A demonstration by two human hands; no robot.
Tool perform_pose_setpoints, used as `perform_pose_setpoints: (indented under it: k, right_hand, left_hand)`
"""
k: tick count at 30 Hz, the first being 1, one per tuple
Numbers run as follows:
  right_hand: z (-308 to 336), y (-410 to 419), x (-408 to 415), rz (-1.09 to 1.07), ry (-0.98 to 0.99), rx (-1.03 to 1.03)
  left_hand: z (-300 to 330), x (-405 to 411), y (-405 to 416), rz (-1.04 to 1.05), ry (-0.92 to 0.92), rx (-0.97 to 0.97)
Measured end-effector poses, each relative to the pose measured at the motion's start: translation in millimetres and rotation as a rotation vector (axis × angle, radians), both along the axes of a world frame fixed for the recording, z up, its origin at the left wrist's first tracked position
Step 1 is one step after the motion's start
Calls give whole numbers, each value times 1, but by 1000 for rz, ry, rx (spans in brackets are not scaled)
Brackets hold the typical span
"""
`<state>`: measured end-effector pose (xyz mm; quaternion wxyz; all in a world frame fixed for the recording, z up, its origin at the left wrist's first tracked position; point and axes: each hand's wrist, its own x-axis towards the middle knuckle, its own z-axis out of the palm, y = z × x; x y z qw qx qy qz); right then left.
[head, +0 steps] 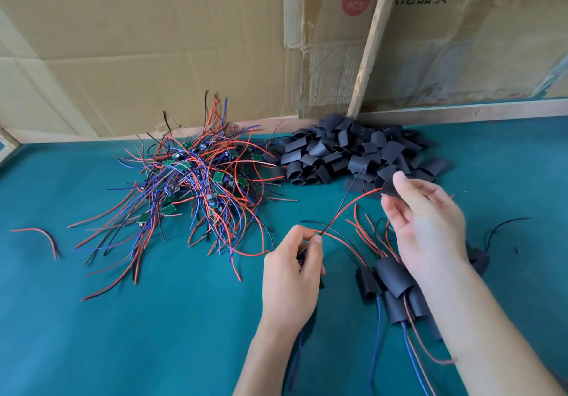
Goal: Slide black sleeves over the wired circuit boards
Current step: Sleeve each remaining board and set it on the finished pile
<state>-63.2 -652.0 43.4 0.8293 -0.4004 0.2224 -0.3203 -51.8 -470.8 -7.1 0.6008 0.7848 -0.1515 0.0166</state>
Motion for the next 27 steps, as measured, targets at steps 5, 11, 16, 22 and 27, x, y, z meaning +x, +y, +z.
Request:
perform_pose_setpoints:
  k: [5,11,16,22,27]
  right_hand:
    - [5,6,-2,34,-40,-84]
    - [11,3,-5,51,-86,-112]
    - [13,1,-6,83,-74,-156]
    - [16,-5,-7,137,-83,-123]
    - [14,-5,-7,168,-68,-163]
  left_hand:
    - [0,-1,0,-4,-61,56]
    - [0,-1,0,8,-56,71]
    - [1,0,0,32,-48,54]
    - [0,0,-1,35,-45,38]
    - [-2,1,-1,31,-63,53]
